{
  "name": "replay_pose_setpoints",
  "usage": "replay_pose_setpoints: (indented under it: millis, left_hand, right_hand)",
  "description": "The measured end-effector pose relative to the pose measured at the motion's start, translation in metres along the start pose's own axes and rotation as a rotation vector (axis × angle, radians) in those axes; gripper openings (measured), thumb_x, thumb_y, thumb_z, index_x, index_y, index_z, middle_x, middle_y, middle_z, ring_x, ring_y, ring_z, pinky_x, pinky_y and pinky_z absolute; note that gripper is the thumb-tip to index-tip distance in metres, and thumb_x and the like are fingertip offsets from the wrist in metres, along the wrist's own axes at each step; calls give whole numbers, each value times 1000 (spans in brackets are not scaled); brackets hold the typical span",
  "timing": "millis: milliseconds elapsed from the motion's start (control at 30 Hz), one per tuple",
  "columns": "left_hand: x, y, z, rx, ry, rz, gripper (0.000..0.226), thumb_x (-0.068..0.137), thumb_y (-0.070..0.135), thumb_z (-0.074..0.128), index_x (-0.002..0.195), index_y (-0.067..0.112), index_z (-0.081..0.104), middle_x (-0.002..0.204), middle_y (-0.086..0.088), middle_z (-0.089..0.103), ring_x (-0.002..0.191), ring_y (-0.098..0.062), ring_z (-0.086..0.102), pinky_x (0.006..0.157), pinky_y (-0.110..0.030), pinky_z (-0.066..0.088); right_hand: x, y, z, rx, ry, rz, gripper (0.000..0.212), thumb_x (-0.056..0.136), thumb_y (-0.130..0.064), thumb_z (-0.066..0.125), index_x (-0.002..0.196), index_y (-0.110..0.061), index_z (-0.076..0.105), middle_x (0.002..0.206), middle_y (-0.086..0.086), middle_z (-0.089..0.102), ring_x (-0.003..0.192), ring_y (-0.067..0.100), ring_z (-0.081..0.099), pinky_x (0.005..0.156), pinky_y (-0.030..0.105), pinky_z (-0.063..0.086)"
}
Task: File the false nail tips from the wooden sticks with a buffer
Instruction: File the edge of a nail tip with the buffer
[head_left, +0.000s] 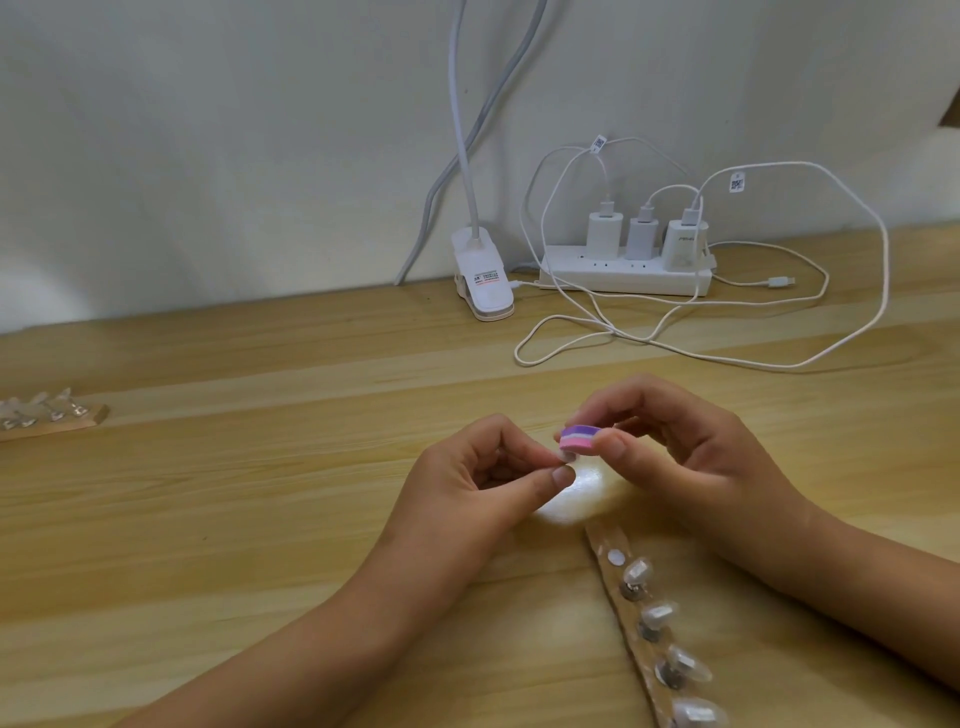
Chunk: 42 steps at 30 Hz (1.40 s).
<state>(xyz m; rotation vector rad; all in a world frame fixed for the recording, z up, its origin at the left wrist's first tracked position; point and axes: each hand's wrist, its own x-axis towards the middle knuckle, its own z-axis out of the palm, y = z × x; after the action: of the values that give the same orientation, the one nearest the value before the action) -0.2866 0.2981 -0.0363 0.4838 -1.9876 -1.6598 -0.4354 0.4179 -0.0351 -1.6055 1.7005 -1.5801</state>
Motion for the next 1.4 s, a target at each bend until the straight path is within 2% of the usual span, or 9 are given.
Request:
replay_pose_setpoints:
  millis: [233,600,733,833,933,1033,1167,1267,1400]
  left_hand:
    - [-1,1,0,8,14,-22,14,75,12,79,71,22,70,80,-2,75,78,-10,70,71,-16,52]
    - [-2,1,1,6,-1,-18,12,75,12,79,72,21,71,79,-1,75,75,-6,68,67,-13,50]
    - [-1,1,1,1,7,-18,11,75,11,79,73,18,71,82,-2,76,79,-12,71,71,-16,52]
    - [-2,1,1,-1,7,-19,11,75,10,80,71,16,71,79,0,75,75,-5,69,67,-12,49]
    - [-2,2,1,7,4,-18,11,75,11,80,72,19,72,80,0,75,76,-5,69,68,-13,50]
    - [-2,2,1,21,0,-14,13,75,14,80,72,25,74,80,1,75,76,-7,69,70,-15,51]
    - [-2,1,1,16,5,-28,9,74,14,80,74,22,74,81,0,76,80,-13,71,74,-22,53]
    - [-3,2,1,29,-2,-26,8,74,17,80,74,22,74,81,1,75,78,-9,70,70,-16,52]
    - [-2,2,1,22,1,-31,9,75,14,80,75,21,75,81,0,76,79,-10,70,72,-17,52]
  right_hand:
    - [0,1,0,5,-14,23,16,87,-42,59,95,-30,67,95,-7,71,93,15,67,85,36,51]
    - [1,4,0,6,-40,35,17,87,-44,59,94,-33,68,96,-6,71,92,14,67,84,36,51]
    - [1,4,-1,-35,-21,-17,18,88,-39,60,96,-26,69,97,-7,70,93,13,65,82,25,51]
    - [1,4,-1,-12,-33,36,19,86,-43,60,93,-28,69,95,-7,70,92,14,65,83,32,51]
    - [1,3,-1,-49,-23,-14,19,87,-39,59,94,-26,70,95,-8,70,91,13,65,81,28,51]
    - [1,2,-2,-25,-19,17,20,87,-42,59,93,-27,70,95,-8,71,91,14,66,82,33,51]
    - [0,2,-1,-41,-11,-28,19,87,-39,61,96,-25,69,96,-7,70,91,14,65,81,26,51]
    - [1,3,-1,-5,-52,69,16,86,-42,65,93,-29,70,96,-6,70,89,13,65,81,34,52]
    - [0,1,-2,-50,-18,-34,19,86,-38,62,96,-24,70,96,-6,70,88,14,65,80,28,52]
